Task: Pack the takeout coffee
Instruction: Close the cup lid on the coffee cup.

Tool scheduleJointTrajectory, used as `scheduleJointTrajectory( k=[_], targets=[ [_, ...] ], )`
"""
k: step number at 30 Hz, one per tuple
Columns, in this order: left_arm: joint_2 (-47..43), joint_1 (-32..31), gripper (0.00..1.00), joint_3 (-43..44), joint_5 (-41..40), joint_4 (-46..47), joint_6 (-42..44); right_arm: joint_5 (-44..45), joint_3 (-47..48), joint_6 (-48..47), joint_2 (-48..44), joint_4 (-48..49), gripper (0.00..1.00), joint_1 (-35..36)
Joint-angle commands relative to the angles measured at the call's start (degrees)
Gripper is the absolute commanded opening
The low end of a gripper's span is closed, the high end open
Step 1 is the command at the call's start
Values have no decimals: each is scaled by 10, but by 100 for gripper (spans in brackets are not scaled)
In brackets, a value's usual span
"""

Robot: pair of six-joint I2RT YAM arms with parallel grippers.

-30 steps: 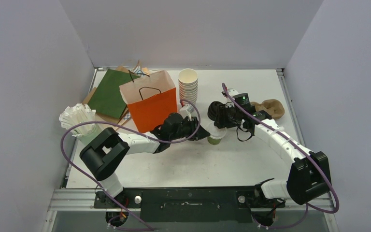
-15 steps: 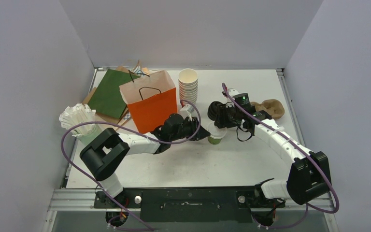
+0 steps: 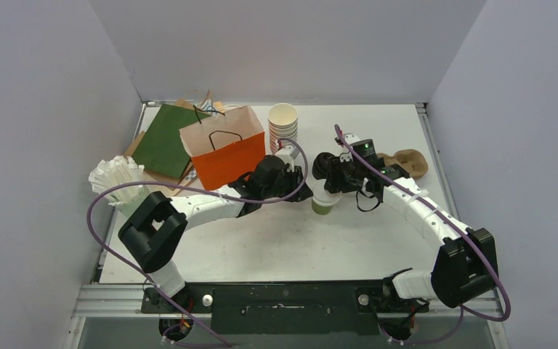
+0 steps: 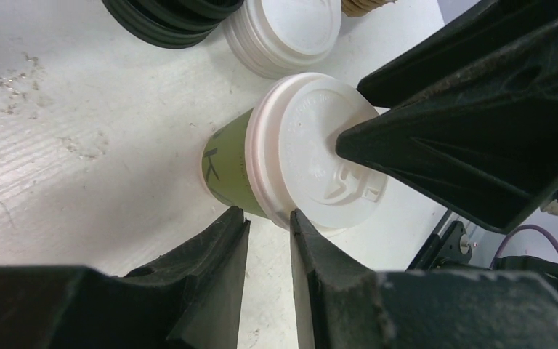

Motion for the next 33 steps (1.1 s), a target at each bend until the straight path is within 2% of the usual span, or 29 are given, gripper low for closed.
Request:
scheduleJointTrajectory(
  k=[1, 8, 13, 15, 18, 24, 33],
  targets=[
    [-23, 3, 27, 49, -10, -70, 35, -3, 20, 14, -3, -15, 44, 1],
    [-50, 4, 29, 55, 2, -77, 37, 1, 41, 15, -9, -24, 54, 1],
    [-51, 10, 19, 51, 27, -49, 27, 16, 56, 19, -21, -29, 55, 0],
    [-47, 11, 19, 57, 31, -43, 25, 23, 55, 24, -27, -28, 53, -2],
    [-31, 10, 20, 77, 29, -51, 28, 31, 41, 34, -41, -21, 43, -12],
    [-16, 6, 29, 92, 9, -72, 32, 16, 29, 36, -29, -12, 39, -19],
    [15, -1, 29, 108, 3, -88, 29, 11, 17, 32, -15, -3, 35, -21]
  ],
)
